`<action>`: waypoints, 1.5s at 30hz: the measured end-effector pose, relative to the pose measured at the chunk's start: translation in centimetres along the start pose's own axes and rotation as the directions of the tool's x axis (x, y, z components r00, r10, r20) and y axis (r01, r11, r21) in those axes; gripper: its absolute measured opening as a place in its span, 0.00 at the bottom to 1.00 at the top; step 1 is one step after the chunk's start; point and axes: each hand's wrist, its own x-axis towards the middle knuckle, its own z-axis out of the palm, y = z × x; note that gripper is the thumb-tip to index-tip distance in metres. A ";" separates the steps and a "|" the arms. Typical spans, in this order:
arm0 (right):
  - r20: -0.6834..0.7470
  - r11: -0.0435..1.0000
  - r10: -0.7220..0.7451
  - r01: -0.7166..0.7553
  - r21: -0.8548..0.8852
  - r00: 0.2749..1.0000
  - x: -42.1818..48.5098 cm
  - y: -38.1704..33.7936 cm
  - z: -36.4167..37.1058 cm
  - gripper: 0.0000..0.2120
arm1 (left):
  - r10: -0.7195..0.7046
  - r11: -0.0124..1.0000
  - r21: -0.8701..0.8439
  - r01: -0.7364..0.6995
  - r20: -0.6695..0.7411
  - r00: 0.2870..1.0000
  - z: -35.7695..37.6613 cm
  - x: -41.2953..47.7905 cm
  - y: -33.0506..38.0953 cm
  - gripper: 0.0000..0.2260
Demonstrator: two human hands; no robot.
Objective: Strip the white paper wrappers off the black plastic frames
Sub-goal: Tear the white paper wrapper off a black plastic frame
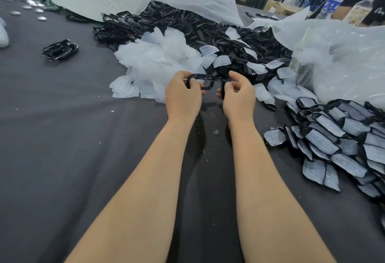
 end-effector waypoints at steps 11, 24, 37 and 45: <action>-0.010 0.959 0.003 0.000 0.283 1.000 -0.1 -0.7 0.7 0.10 | 0.067 0.990 0.120 -0.074 0.063 0.996 0.2 -0.2 0.2 0.04; 0.008 0.936 0.005 -0.007 0.352 1.000 -0.5 -1.1 0.6 0.07 | 0.081 0.996 0.032 -0.084 0.085 0.993 0.0 -0.4 0.7 0.10; 0.146 0.873 0.005 -0.075 0.482 0.989 -0.8 -1.8 0.6 0.09 | 0.034 0.999 0.017 -0.035 0.084 0.996 -0.2 -0.2 0.7 0.06; 0.333 0.956 -0.101 -0.002 0.295 0.938 -1.1 -1.8 0.6 0.05 | -0.035 0.998 -0.050 0.035 -0.003 0.999 -0.6 0.0 0.6 0.03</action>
